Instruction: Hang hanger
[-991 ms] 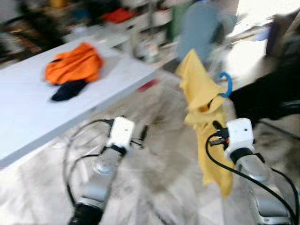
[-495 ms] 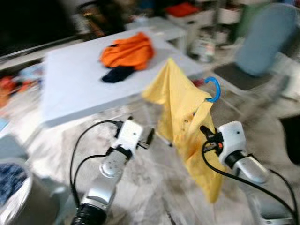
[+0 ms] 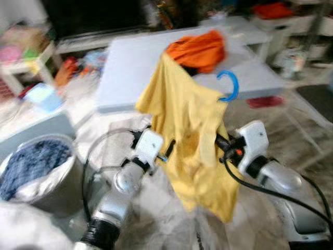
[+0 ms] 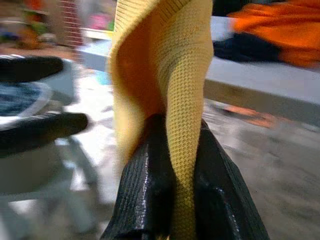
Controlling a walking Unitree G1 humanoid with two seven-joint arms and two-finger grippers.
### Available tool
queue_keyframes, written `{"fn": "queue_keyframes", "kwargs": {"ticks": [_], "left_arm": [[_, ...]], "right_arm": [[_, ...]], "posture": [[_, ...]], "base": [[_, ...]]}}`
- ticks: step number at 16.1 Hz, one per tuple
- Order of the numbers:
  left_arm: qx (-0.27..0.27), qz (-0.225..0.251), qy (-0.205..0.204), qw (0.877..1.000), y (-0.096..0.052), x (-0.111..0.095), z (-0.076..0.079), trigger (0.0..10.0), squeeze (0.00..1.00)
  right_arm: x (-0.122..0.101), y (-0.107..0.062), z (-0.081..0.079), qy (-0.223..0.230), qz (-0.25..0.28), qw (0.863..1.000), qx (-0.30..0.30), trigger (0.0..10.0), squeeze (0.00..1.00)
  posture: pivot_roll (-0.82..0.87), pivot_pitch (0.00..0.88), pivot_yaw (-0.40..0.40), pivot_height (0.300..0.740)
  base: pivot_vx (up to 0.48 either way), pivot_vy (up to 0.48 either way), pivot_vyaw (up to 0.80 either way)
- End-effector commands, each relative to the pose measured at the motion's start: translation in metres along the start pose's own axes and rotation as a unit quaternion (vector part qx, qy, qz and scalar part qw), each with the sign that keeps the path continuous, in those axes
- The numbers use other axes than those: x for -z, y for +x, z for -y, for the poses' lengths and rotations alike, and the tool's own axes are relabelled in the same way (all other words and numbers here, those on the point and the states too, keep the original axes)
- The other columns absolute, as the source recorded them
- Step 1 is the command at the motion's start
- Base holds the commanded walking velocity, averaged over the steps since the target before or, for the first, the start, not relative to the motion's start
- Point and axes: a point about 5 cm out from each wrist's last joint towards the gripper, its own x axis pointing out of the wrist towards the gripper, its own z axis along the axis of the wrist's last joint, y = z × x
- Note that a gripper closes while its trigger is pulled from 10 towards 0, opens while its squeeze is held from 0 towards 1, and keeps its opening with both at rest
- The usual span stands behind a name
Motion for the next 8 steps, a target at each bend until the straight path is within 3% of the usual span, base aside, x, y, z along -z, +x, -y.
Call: {"fn": "queue_keyframes", "kwargs": {"ticks": [1, 8], "left_arm": [[-0.009, 0.002, 0.004, 1.000, 0.003, -0.002, -0.005, 10.0, 0.00], [-0.033, 0.007, 0.007, 0.999, 0.012, -0.002, -0.011, 10.0, 0.00]], "right_arm": [[-0.020, -0.001, -0.010, -0.006, 0.035, 0.998, -0.043, 10.0, 0.00], [-0.042, -0.025, -0.027, 0.027, 0.010, 0.985, -0.168, 10.0, 0.00]], "posture": [[-0.22, 0.000, 0.061, 0.740], [-0.25, 0.000, 0.072, 0.740]], "base": [[0.000, 0.000, 0.00], [0.000, 0.000, 0.00]]}}
